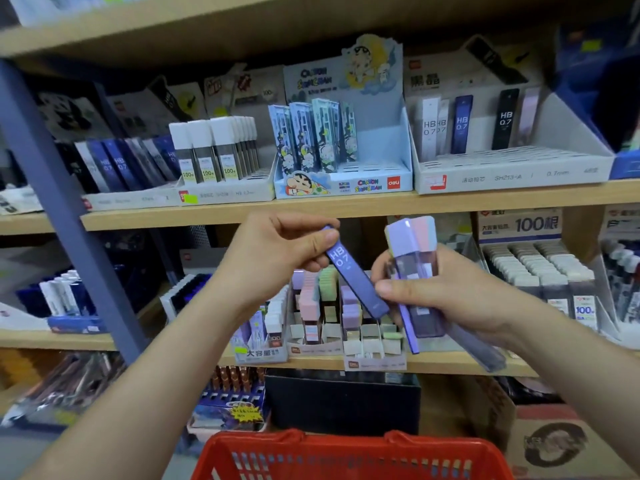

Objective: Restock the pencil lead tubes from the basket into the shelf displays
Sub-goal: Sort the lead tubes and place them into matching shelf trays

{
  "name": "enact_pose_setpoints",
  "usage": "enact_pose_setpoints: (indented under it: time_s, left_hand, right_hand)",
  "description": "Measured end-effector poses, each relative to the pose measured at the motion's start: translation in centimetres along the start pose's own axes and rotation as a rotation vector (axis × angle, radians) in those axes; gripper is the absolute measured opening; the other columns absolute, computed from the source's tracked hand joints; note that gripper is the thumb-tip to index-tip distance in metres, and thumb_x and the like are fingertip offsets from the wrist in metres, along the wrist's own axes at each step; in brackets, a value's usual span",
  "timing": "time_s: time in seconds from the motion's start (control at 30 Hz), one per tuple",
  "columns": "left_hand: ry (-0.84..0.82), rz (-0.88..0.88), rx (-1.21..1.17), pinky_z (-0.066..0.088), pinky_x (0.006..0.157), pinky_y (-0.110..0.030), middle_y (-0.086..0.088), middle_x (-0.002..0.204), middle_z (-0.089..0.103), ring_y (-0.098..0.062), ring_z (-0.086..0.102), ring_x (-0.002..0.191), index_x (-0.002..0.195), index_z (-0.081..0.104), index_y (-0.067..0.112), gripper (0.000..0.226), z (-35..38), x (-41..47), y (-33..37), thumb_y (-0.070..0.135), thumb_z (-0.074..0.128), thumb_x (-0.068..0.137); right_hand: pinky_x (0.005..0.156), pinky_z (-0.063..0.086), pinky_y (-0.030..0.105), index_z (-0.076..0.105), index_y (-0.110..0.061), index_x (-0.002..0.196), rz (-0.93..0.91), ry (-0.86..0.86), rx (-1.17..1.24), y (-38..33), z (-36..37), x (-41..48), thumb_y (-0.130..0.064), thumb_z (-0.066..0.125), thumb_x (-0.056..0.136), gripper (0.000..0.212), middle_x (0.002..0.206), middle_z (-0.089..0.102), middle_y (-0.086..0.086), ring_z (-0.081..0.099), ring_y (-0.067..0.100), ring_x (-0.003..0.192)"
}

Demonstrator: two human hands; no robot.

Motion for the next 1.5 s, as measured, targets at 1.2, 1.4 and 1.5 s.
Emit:
enact_pose_setpoints:
  time_s: [1.2, 1.4, 1.5]
  left_hand:
    - [0.113, 0.284, 0.560, 0.047, 0.079, -0.018, 0.005, 0.088, 0.070, -0.005, 0.064, 0.085, 0.102, 0.075, 0.016, 0.021, 13.4, 19.2, 12.1, 0.016, 0.076, 0.081]
    - [0.070, 0.234, 0.557, 0.045, 0.092, -0.022, 0.004, 0.103, 0.071, -0.007, 0.061, 0.101, 0.108, 0.073, 0.020, 0.024, 13.7, 19.7, 12.1, 0.020, 0.073, 0.084]
    - [0.069, 0.227, 0.564, 0.044, 0.096, -0.023, 0.005, 0.112, 0.070, -0.007, 0.059, 0.103, 0.109, 0.073, 0.021, 0.024, 14.0, 20.1, 12.1, 0.021, 0.073, 0.085]
  right_hand:
    - [0.037, 0.030, 0.017, 0.056, -0.020, 0.089, -0.200, 0.749, 0.406, -6.5, -18.1, -4.6, -0.023, 0.056, 0.097, 0.009, 0.077, 0.074, 0.002, 0.067, 0.015, 0.053]
    - [0.035, 0.031, 0.019, 0.061, 0.000, 0.102, -0.178, 0.728, 0.381, -6.1, -17.9, -4.4, -0.028, 0.059, 0.095, 0.029, 0.074, 0.073, 0.007, 0.064, 0.013, 0.050]
    - [0.036, 0.032, 0.018, 0.061, 0.005, 0.104, -0.169, 0.735, 0.359, -5.9, -18.0, -4.5, -0.031, 0.061, 0.094, 0.037, 0.075, 0.073, 0.011, 0.064, 0.014, 0.053]
Point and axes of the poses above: each hand's wrist, its own x-axis towards the middle knuckle, its own z-axis out of the palm, y = z × x, the point moved 10 cm from there along x, towards the middle knuckle
